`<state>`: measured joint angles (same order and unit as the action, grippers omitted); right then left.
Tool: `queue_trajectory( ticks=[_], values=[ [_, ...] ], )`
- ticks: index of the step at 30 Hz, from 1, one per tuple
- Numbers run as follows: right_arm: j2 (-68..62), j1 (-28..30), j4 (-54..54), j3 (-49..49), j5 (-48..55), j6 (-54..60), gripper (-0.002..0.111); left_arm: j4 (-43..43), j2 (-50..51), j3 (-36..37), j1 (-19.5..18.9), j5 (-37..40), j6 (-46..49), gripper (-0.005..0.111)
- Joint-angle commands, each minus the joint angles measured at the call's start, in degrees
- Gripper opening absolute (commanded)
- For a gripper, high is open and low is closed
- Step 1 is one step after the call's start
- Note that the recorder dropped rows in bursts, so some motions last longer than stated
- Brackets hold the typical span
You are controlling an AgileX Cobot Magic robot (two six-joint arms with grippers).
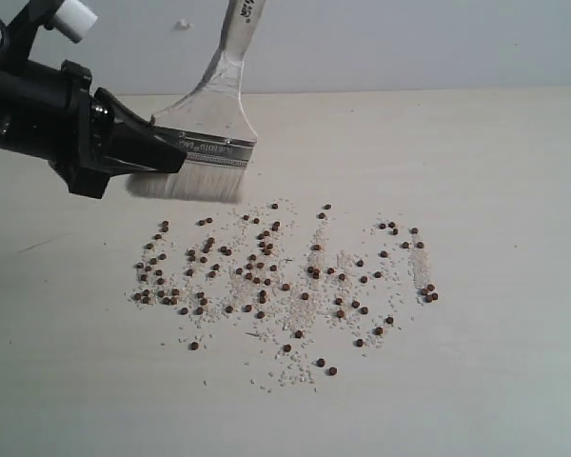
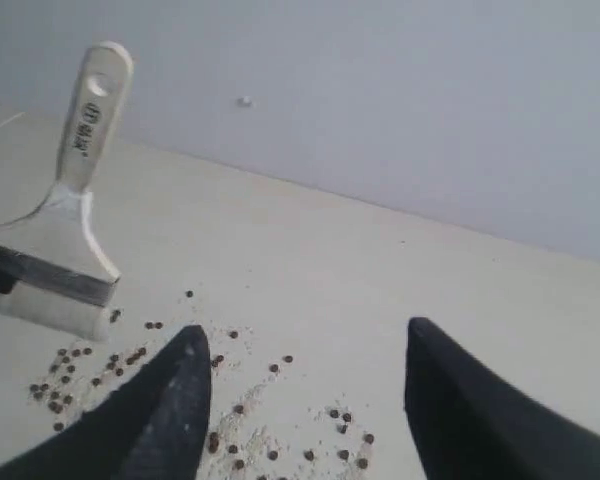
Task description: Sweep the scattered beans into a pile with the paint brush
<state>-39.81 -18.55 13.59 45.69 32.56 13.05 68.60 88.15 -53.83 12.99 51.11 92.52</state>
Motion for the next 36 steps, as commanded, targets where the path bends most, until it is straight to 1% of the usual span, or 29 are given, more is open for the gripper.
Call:
queue_trajectory(
  ticks=[1, 3, 4, 6, 7, 8, 12, 16, 18, 19, 21, 22, 24, 27, 29, 30, 32, 34, 36],
  values=[
    [1.7, -0.1, -0.3, -11.0, -17.3, -1.6, 0.049, 3.4, -0.4, 2.8, -1.8, 2.7, 4.7, 0.000],
    [1.3, -0.1, -0.3, -14.9, -23.8, -2.5, 0.043, 3.9, -0.4, 3.4, -2.1, 2.8, 5.7, 0.000],
    [0.7, -0.1, -0.2, -16.4, -26.1, -2.9, 0.037, 4.4, -0.4, 3.7, -2.1, 3.0, 6.4, 0.000],
    [-1.2, -0.1, -0.2, -18.0, -27.4, -3.4, 0.019, 5.3, -0.4, 4.0, -2.1, 3.7, 7.8, 0.000],
    [-2.6, -0.1, -0.2, -18.3, -27.5, -3.4, 0.008, 5.7, -0.4, 4.1, -2.1, 3.8, 8.2, 0.000],
    [-4.3, 0.0, -0.2, -18.6, -27.5, -3.4, 0.000, 6.2, -0.4, 4.3, -2.1, 3.9, 8.9, 0.000],
    [-11.3, 2.0, 0.1, -18.7, -30.5, -3.7, 0.000, 6.4, -0.4, 4.3, -2.2, 5.9, 9.3, 0.000],
    [-16.3, 3.5, 0.1, -18.7, -34.3, -3.8, 0.000, 6.4, -0.4, 4.3, -3.2, 7.3, 9.7, 0.000],
    [-18.6, 3.7, -1.1, -18.3, -34.3, -3.0, 0.000, 6.4, -0.4, 4.3, -3.8, 7.3, 10.0, 0.000],
    [-20.0, 3.7, -2.0, -17.5, -32.6, -1.7, 0.000, 6.5, -0.4, 4.3, -4.2, 7.3, 10.4, 0.000],
    [-23.0, 4.1, -3.2, -14.6, -26.6, 1.0, 0.000, 6.6, -0.4, 4.3, -4.6, 7.6, 10.5, 0.000],
    [-25.0, 4.8, -3.5, -12.2, -21.4, 1.9, 0.000, 6.6, -0.4, 4.3, -4.7, 7.6, 10.5, 0.000],
    [-29.3, 6.7, -3.5, -6.2, -10.0, 2.3, 0.000, 6.6, -0.4, 4.3, -5.0, 7.7, 10.7, 0.000],
    [-36.5, 9.3, -3.5, 2.6, 12.5, 2.7, 0.000, 6.6, -0.4, 4.3, -5.0, 8.2, 10.7, 0.000],
    [-41.3, 10.6, -1.9, 6.8, 23.8, 7.5, 0.000, 6.6, -0.4, 4.3, -5.0, 8.6, 10.8, 0.000],
    [-42.9, 11.4, 1.2, 7.5, 25.4, 11.4, 0.000, 6.6, -0.4, 4.3, -5.0, 8.9, 10.8, 0.000],
    [-44.1, 13.8, 10.0, 7.5, 22.2, 20.6, 0.000, 6.4, -0.4, 4.3, -5.0, 9.7, 10.8, 0.000],
    [-44.2, 16.4, 23.1, 5.8, 17.6, 33.8, 0.000, 5.8, -0.4, 4.3, -5.0, 10.7, 10.8, 0.000],
    [-44.2, 19.6, 42.0, 3.1, 16.1, 52.4, 0.000, 5.7, -0.4, 4.3, -5.0, 10.9, 10.8, 0.000]
  ],
)
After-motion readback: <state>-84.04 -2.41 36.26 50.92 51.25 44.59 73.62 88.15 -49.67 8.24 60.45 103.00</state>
